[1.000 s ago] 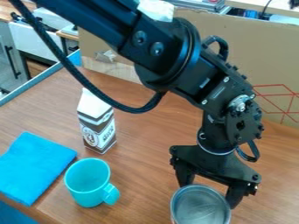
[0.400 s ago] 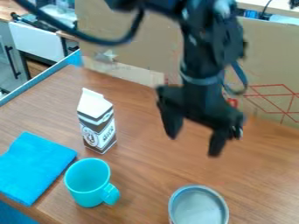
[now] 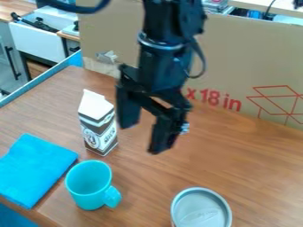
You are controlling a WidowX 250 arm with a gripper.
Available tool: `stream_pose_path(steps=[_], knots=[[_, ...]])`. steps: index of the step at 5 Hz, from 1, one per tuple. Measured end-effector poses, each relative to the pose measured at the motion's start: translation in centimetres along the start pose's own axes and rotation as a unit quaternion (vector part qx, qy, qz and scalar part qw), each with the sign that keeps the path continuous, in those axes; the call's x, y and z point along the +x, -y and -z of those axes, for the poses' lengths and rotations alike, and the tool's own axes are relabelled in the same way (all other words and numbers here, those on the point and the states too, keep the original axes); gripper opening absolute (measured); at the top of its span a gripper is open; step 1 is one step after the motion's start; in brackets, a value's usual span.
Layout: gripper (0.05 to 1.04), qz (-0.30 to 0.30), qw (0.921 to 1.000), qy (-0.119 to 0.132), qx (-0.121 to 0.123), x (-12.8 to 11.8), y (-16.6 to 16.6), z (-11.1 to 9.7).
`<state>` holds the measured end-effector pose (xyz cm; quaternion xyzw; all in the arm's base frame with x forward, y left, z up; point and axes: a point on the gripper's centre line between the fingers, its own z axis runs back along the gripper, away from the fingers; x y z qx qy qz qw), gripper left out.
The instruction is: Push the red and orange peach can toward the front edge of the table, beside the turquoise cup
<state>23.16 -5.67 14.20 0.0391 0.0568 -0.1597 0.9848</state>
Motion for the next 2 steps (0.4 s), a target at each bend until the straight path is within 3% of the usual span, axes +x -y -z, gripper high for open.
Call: stream_pose_path(steps=[1, 2], knots=[[1.002, -0.016, 0.9997, 0.016, 0.008, -2.9, -0.7, -0.5], [1.002, -0.040, 0.9991, 0.016, 0.006, -4.1, -1.3, -0.5]])
